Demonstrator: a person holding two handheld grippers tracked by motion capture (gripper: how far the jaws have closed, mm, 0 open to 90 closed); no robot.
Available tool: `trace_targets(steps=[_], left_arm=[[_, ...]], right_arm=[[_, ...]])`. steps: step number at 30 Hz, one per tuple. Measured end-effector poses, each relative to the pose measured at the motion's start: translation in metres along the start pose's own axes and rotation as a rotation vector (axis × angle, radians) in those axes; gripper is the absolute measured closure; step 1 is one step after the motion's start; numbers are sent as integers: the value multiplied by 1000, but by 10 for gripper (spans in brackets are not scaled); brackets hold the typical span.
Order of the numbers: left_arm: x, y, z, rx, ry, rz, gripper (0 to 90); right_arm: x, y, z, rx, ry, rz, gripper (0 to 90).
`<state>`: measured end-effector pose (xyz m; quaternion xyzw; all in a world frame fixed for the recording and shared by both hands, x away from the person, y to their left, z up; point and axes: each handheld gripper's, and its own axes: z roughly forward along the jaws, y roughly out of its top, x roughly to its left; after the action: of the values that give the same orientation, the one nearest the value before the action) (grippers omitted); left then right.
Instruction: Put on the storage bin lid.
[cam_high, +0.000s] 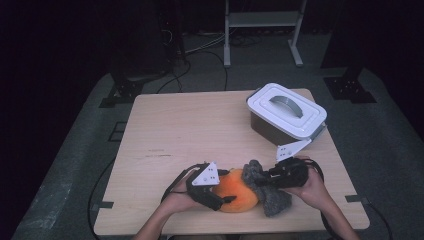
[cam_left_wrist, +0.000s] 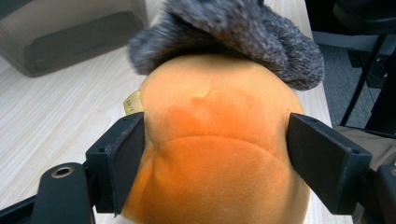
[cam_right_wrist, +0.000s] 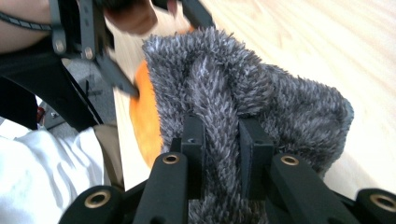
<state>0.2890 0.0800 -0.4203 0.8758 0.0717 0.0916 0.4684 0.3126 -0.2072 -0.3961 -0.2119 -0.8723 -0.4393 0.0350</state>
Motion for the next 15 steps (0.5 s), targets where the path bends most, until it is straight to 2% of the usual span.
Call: trace_targets(steps=[3,4,6,9,11,12,15], left_arm=[[0,1,-2,7,1,1,190],[2,3,-5,12,-1,-5,181],[5,4,-9,14,-4,-9,160],[7,6,-9,26,-15,-29,105],[8,6,-6,43,-30,-43,98],[7,4,-3,52,-54,-44,138],[5,2,-3,48,-52,-37,217]], right_arm=[[0,7,6,4,11,-4,743],[3,9,17,23,24,-12,744],[7,9,22,29,28,-23,747],[13,11,23,47,27,-46,747],[20,14,23,73,7,-75,747],[24,17,23,90,-8,-90,747],[23,16,22,87,-14,-94,747]])
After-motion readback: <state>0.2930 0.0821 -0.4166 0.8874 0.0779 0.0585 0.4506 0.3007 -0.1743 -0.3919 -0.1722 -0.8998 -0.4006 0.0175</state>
